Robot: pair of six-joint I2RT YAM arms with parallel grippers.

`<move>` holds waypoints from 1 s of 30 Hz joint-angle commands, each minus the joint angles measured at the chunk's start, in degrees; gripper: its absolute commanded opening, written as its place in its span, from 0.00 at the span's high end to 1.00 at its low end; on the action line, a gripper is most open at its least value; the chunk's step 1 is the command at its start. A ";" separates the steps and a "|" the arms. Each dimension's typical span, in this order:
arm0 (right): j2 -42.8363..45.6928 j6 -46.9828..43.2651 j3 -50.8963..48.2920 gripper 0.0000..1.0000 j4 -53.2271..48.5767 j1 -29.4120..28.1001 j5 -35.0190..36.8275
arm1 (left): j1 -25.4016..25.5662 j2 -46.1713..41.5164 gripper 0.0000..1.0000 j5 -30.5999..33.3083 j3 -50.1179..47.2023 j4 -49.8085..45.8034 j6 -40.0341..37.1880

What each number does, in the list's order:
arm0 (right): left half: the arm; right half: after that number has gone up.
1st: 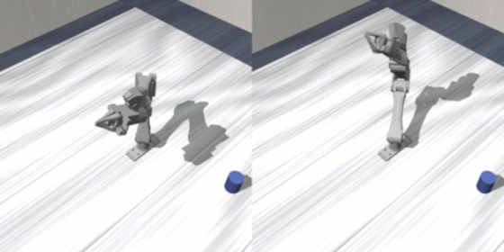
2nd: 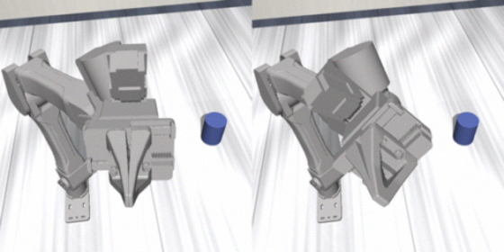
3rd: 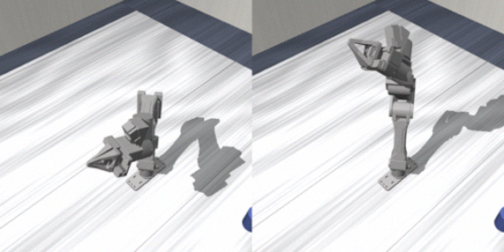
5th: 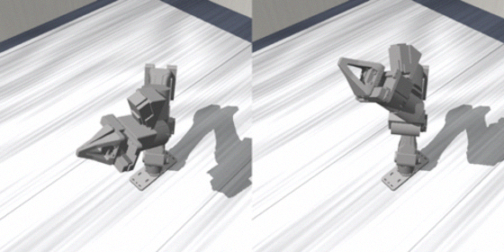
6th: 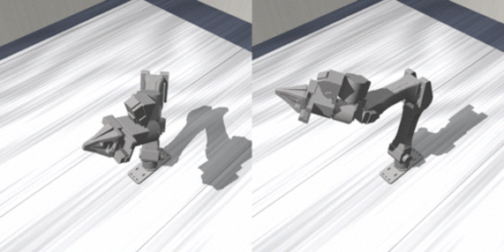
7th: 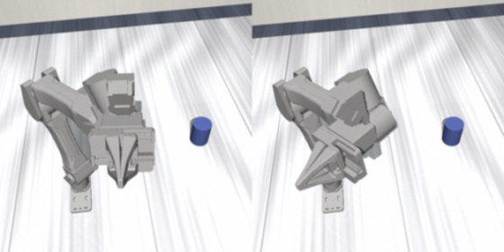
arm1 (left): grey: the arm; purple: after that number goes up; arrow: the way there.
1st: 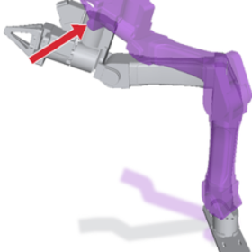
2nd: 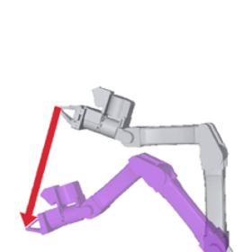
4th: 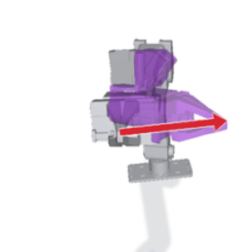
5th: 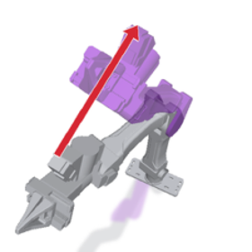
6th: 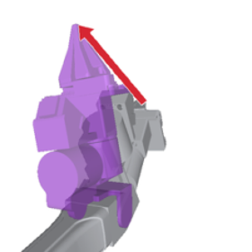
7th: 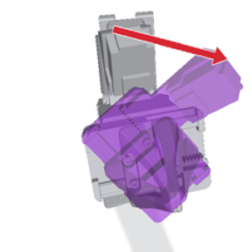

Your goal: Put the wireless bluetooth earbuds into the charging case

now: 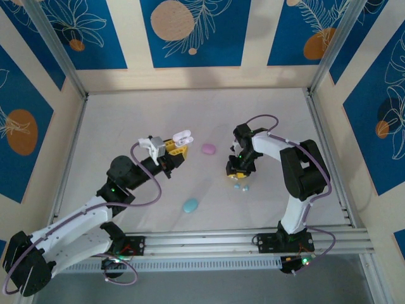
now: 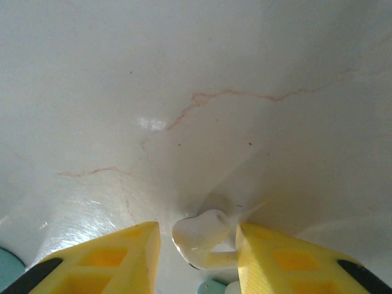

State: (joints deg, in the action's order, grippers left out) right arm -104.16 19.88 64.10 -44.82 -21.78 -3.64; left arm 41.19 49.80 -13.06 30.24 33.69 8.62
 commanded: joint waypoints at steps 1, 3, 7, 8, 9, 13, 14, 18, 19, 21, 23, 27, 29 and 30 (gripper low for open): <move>-1.38 -1.68 1.81 0.63 -3.01 -1.08 0.00 | 0.69 -0.93 0.74 0.58 -0.44 0.70 0.51; -1.87 -1.86 2.17 0.64 -3.33 -2.10 1.83 | 0.73 -0.94 0.74 0.75 -0.46 0.76 0.51; -2.62 -1.26 3.58 0.69 -3.79 -3.87 4.32 | 0.72 -0.76 0.74 0.60 -0.45 0.74 0.52; -2.50 -1.16 3.92 0.70 -3.85 -4.27 4.76 | 0.73 -0.75 0.74 0.58 -0.44 0.76 0.46; -2.38 -1.02 4.33 0.71 -3.89 -4.61 5.26 | 0.68 -0.83 0.74 0.59 -0.49 0.76 0.45; -2.30 0.84 6.74 0.73 -5.25 -6.52 9.83 | 0.73 -0.96 0.74 0.95 -0.61 0.59 0.34; -2.41 1.47 7.19 0.73 -5.35 -7.05 10.96 | 0.73 -1.03 0.74 1.04 -0.62 0.61 0.34; -3.10 6.21 8.00 0.73 -5.40 -8.36 17.39 | 0.73 -1.02 0.74 1.18 -0.71 0.76 0.33; -3.36 7.19 8.14 0.73 -5.35 -8.53 19.54 | 0.68 -1.02 0.74 1.19 -0.78 0.76 0.27; -4.01 8.21 8.14 0.73 -4.79 -8.64 22.20 | 0.70 -1.04 0.74 1.28 -0.80 0.75 0.23; -4.78 8.87 8.46 0.73 -4.42 -8.69 23.55 | 0.70 -1.10 0.74 1.27 -0.84 0.82 0.25; -5.52 9.19 8.88 0.72 -3.82 -10.05 24.80 | 0.72 -1.46 0.74 1.78 -0.80 0.61 -0.06; -5.85 9.26 9.28 0.71 -4.14 -11.06 23.72 | 0.68 -1.64 0.74 2.15 -0.86 0.64 -0.27; -5.95 9.26 9.38 0.70 -4.14 -11.67 22.90 | 0.68 -1.73 0.74 2.33 -0.88 0.54 -0.36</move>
State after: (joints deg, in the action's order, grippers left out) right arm -109.06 27.57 72.18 -48.25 -31.68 18.87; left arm 41.19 49.36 -11.86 29.93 33.36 8.58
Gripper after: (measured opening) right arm 0.300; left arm 0.260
